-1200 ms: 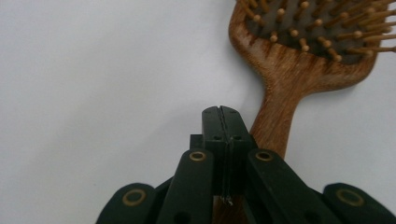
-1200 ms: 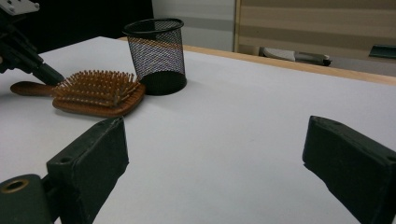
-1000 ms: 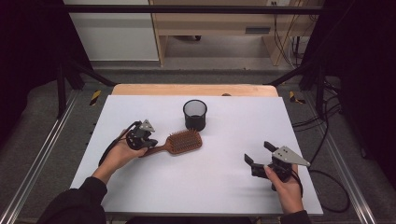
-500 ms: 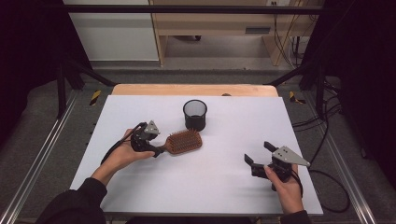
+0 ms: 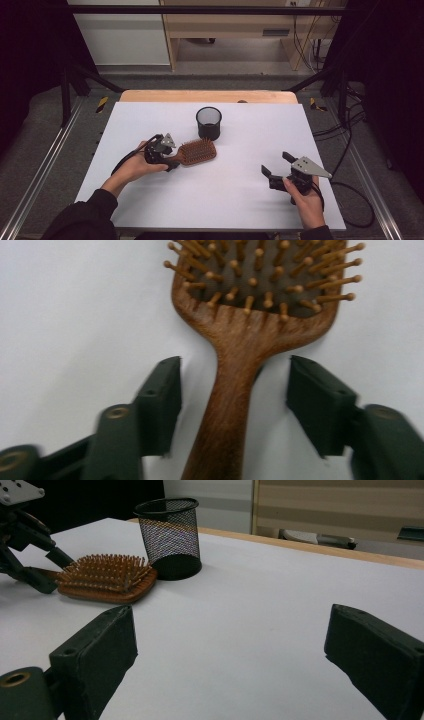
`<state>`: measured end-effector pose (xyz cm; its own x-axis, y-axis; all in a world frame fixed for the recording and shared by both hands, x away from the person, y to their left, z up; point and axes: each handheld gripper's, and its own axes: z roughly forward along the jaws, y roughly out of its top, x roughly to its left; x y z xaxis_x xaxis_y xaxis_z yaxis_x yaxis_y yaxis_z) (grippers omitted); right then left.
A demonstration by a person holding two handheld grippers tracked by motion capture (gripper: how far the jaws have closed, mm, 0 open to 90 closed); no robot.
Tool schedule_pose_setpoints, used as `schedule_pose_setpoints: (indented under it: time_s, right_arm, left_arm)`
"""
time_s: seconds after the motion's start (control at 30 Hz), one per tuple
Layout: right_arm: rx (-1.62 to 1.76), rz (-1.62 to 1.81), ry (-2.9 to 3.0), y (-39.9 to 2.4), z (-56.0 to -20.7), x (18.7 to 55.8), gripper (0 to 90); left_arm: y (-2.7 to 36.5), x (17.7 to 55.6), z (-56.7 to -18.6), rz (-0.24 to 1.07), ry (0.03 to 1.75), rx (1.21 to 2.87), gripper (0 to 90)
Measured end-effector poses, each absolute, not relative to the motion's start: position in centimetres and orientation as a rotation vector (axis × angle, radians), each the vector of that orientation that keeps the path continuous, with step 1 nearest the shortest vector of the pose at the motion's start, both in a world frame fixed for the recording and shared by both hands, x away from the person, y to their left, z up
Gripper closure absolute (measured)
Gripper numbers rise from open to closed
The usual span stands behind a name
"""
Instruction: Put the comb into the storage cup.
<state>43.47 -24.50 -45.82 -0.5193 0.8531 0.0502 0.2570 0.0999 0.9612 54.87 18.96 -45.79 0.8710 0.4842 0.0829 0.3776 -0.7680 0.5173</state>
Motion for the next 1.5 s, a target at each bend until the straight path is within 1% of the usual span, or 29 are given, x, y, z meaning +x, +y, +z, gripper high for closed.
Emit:
schedule_pose_setpoints:
  time_s: [0.03,0.07,0.13,0.23,0.33,0.53,0.67,1.23,1.5]
  right_arm:
    - [1.083,1.438,1.845,-24.5,-45.8,43.5,7.0]
    - [1.084,1.438,1.845,-24.5,-45.8,43.5,7.0]
    - [1.084,1.438,1.845,-24.5,-45.8,43.5,7.0]
    - [1.085,1.438,1.845,-24.5,-45.8,43.5,7.0]
    - [1.085,1.438,1.845,-24.5,-45.8,43.5,7.0]
    - [1.084,1.439,1.846,-24.5,-45.8,43.5,7.0]
    - [1.084,1.440,1.847,-24.5,-45.8,43.4,7.0]
    - [1.081,1.444,1.846,-24.5,-45.8,43.4,7.0]
    - [1.082,1.446,1.845,-24.5,-45.8,43.5,7.0]
  left_arm:
    - [18.9,54.9,-45.8,0.283,0.621,2.544,44.4]
    - [18.9,54.9,-45.8,0.278,0.619,2.546,45.2]
    - [18.9,54.9,-45.7,0.253,0.594,2.551,53.3]
    - [18.9,54.9,-45.7,0.240,0.588,2.556,55.2]
    - [19.1,55.1,-45.6,0.212,0.581,2.562,64.9]
    - [19.1,55.0,-45.5,0.196,0.579,2.583,71.6]
    - [18.8,54.8,-45.3,0.212,0.589,2.613,72.4]
    - [18.3,54.8,-45.1,0.216,0.612,2.642,72.6]
    - [18.6,53.9,-44.9,0.178,0.617,2.666,72.8]
